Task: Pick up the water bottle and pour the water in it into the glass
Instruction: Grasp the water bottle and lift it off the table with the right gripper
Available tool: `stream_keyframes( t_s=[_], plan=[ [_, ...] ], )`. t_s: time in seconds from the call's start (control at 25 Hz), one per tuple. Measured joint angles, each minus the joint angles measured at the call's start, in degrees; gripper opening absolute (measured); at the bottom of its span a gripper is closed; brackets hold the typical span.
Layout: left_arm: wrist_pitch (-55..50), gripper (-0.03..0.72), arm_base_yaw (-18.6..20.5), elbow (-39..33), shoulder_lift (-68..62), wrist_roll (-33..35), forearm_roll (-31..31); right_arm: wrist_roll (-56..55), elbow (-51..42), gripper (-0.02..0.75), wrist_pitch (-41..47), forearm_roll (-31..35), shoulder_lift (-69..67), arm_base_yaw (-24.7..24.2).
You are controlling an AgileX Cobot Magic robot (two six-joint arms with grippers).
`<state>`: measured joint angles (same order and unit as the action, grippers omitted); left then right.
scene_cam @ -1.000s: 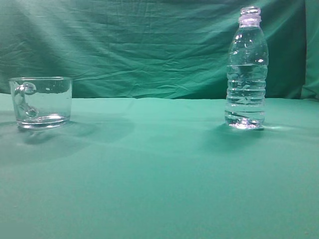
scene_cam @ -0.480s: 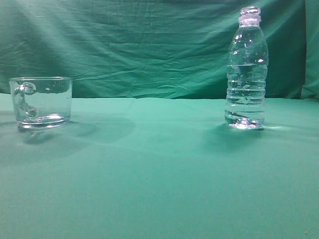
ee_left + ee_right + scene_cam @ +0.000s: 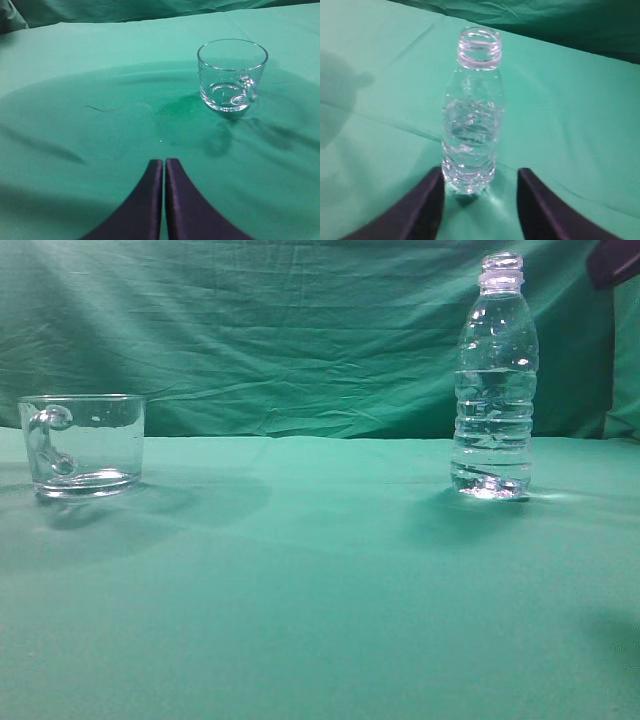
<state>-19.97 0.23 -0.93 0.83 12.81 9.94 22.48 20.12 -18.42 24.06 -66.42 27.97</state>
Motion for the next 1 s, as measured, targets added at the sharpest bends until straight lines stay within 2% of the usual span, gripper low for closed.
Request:
stream_keyframes(
  t_s=[0.16,0.24,0.44,0.56,1.0],
  plan=[
    [0.0,0.0,0.0,0.0,0.0,0.0,0.0,-4.66,0.0,0.58,-5.97,0.0,-5.19,2.62],
    [0.0,0.0,0.0,0.0,0.0,0.0,0.0,-8.54,0.0,0.654,-9.45,0.1,-7.74,2.62],
    [0.0,0.0,0.0,0.0,0.0,0.0,0.0,-11.53,0.27,0.643,-19.36,0.22,-14.85,2.62],
    [0.0,0.0,0.0,0.0,0.0,0.0,0.0,-12.87,0.49,0.643,-22.35,0.12,-18.39,2.62],
    [0.0,0.0,0.0,0.0,0.0,0.0,0.0,-15.56,5.01,0.643,-23.85,-1.11,-24.91,2.62]
  ],
)
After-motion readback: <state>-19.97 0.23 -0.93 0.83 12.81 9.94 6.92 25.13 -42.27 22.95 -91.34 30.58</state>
